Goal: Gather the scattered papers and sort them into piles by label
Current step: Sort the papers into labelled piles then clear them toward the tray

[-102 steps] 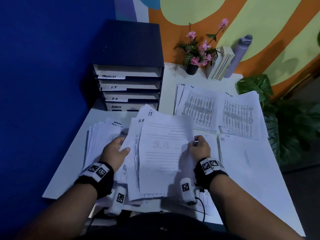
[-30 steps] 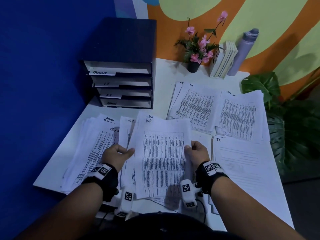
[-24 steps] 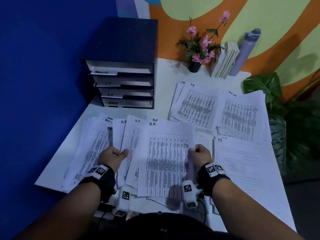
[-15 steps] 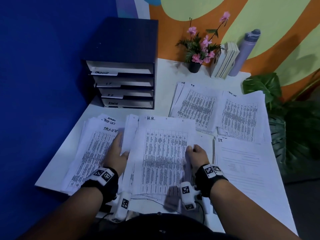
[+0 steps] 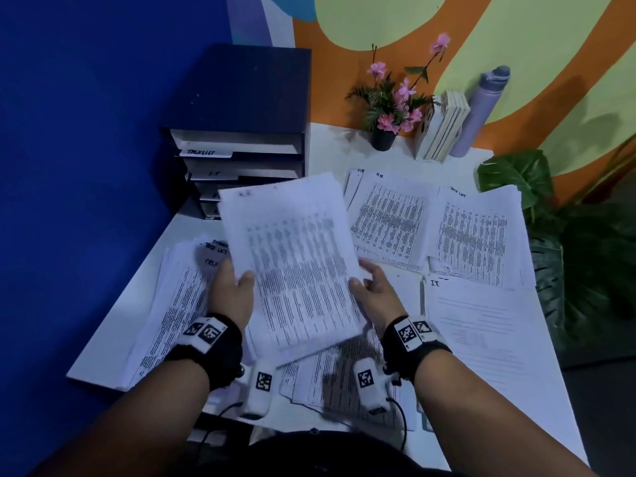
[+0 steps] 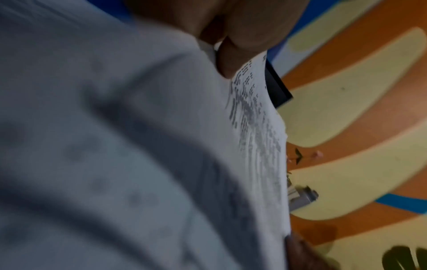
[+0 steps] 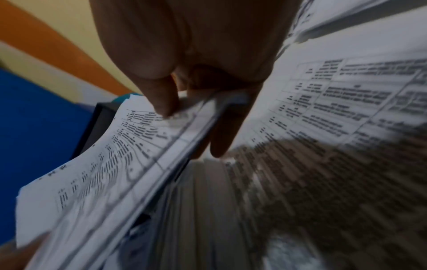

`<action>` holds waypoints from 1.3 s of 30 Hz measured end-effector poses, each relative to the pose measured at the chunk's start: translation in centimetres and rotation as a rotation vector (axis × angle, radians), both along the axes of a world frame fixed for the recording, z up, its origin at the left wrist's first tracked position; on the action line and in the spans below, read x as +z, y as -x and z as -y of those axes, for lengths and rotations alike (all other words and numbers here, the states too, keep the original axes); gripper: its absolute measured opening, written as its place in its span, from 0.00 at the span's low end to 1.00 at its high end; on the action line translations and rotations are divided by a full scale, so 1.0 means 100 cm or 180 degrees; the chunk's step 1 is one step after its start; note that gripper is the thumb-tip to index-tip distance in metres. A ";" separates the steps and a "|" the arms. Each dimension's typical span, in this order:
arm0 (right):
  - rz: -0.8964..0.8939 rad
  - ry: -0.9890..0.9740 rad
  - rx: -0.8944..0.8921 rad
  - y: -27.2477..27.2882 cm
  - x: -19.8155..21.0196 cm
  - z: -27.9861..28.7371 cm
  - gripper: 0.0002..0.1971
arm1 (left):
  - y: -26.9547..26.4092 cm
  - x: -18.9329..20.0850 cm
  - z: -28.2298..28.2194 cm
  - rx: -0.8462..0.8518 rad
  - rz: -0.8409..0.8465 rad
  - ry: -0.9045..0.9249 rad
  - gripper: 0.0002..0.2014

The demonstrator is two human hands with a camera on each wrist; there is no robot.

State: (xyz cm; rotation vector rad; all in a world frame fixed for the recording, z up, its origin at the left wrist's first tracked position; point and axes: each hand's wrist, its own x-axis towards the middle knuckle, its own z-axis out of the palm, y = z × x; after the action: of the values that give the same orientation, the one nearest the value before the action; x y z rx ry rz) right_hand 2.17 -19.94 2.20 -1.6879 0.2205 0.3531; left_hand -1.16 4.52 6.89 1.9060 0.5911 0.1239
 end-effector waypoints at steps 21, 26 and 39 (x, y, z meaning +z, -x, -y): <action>-0.0171 0.1792 -0.1634 -0.120 0.004 0.094 0.20 | 0.029 -0.070 -0.057 -0.1009 -0.1751 -0.2033 0.33; 0.0220 0.2004 -0.1262 -0.104 0.008 0.058 0.21 | 0.038 -0.071 -0.072 -0.1205 -0.2365 -0.2248 0.43; -0.0585 0.1319 0.1200 0.025 -0.017 -0.106 0.18 | 0.068 -0.071 -0.048 -0.2175 -0.2238 -0.2142 0.46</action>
State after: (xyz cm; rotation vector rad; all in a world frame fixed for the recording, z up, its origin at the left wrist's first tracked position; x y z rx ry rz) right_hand -0.36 -9.34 0.48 -2.1107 0.1127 0.7884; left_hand -7.95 9.28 -0.17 2.7143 0.3213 -0.9238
